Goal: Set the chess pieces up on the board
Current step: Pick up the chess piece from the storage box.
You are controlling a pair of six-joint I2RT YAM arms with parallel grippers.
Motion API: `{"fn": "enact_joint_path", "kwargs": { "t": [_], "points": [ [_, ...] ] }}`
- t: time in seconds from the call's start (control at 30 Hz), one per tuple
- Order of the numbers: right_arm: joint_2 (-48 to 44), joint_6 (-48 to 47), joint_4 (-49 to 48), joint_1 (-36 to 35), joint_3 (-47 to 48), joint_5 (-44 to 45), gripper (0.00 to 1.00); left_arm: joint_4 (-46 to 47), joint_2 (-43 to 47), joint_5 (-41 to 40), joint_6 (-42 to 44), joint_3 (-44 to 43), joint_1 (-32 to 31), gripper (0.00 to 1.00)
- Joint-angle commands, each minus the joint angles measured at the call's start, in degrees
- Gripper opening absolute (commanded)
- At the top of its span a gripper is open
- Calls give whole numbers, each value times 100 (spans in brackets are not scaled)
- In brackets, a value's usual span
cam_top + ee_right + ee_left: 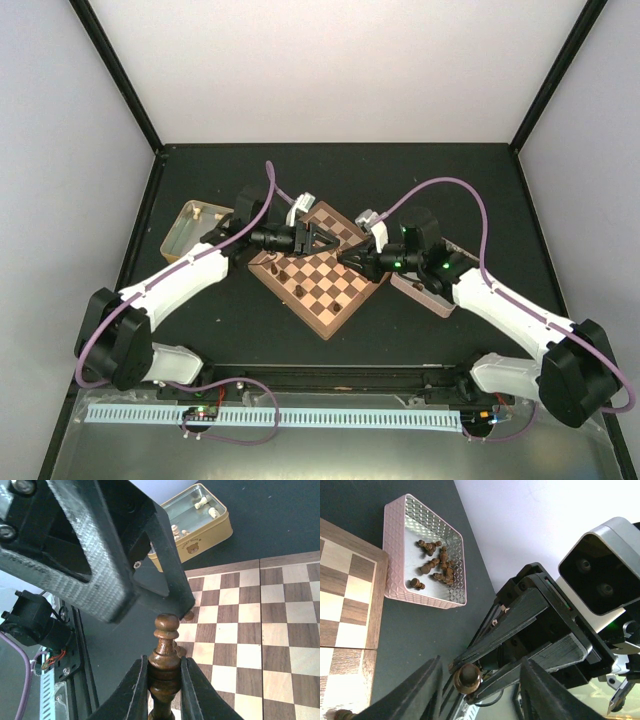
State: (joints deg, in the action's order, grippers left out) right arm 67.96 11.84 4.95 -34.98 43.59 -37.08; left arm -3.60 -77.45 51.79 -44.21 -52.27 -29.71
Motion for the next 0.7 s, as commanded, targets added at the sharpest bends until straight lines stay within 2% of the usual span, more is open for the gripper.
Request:
{"fn": "enact_joint_path", "kwargs": {
  "t": [0.0,0.4,0.5,0.67],
  "points": [
    [67,-182,-69,-65,242,-224,14,-91,-96,186,91,-213,-25,40],
    [271,-118,-30,-103,437,-229,16,-195,-232,406,263,-201,-18,3],
    [294,-39,-53,-107,453,-196,18,-180,-179,422,272,-199,-26,1],
    [276,298,-145,-106,460,-164,33,-120,-64,349,264,-200,-26,2]
  ]
}}
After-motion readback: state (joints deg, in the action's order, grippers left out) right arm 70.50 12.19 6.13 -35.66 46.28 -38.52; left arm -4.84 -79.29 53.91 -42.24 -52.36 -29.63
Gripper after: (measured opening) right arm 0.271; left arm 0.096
